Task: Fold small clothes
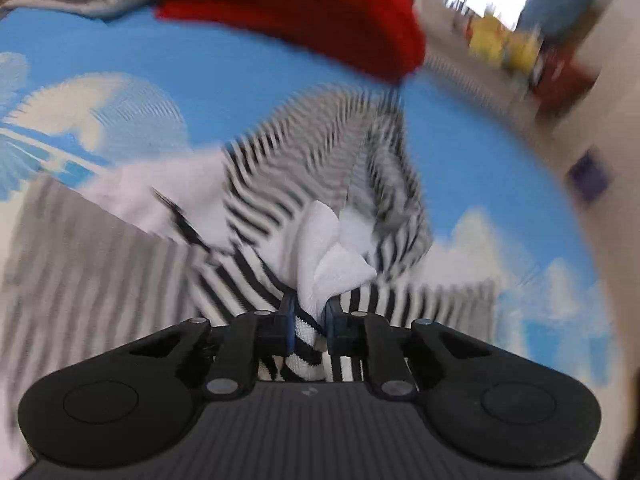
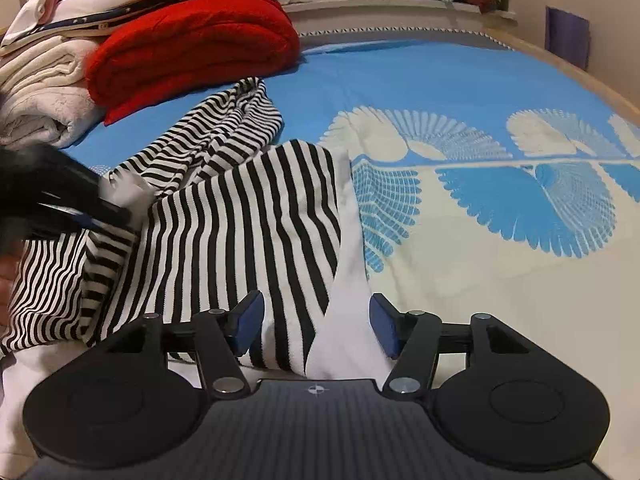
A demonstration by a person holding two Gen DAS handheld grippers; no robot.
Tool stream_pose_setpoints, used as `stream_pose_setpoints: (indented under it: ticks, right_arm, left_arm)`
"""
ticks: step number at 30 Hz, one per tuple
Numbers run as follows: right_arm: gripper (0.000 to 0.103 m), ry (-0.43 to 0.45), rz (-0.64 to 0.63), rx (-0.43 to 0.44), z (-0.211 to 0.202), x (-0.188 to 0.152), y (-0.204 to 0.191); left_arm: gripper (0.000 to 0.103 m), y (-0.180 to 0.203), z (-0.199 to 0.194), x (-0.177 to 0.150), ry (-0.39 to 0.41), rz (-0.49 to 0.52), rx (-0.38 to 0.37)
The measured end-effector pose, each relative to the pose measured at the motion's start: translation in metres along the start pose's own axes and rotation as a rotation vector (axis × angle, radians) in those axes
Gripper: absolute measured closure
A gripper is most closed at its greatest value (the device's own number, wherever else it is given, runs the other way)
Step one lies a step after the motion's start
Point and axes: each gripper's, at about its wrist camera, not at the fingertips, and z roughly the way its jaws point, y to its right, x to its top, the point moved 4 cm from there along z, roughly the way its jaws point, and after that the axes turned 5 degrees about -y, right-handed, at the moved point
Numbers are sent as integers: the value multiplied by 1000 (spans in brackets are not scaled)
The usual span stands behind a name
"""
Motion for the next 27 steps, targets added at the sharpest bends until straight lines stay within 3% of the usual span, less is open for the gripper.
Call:
stream_pose_setpoints:
  ticks: [3,5,6,7,10,13,16,19,21,23,27]
  right_arm:
    - [42,5,15,-1,-3,1,2]
    - [42,-5,36,11,-1,1,4]
    - [41,-12,56,23,-1,0,6]
    - [40,-25,86,46,0,0,7]
    - [37,-51,191,116,2,-1,13]
    - [37,-37,206,121,2,0,13]
    - [35,-21,183,119,2,-2,10]
    - [34,-75,96,46,17,-12,3]
    - [34,-115,13,-66,32,-23,1]
    - [28,-99,-38,-121,35,-25,1]
    - [28,-64,55,-119,22,-16,11]
  left_arm:
    - [79,-64,-49,-13,50,-118,-16]
    - [62,-113,-61,-27,45,-193,108]
    - [58,-137,-62,-36,26,-223,181]
    - [53,-154,-63,-44,8,-255,204]
    - [41,-182,-70,-60,-10,-353,158]
    - [17,-174,-81,-61,28,-323,148]
    - [11,-147,-78,-62,50,-185,144]
    - [9,-126,-58,-73,-9,-84,191]
    - [9,-118,-37,-81,-81,-18,274]
    - [9,-113,-23,-87,-129,23,373]
    - [9,-106,-37,-83,-87,7,338]
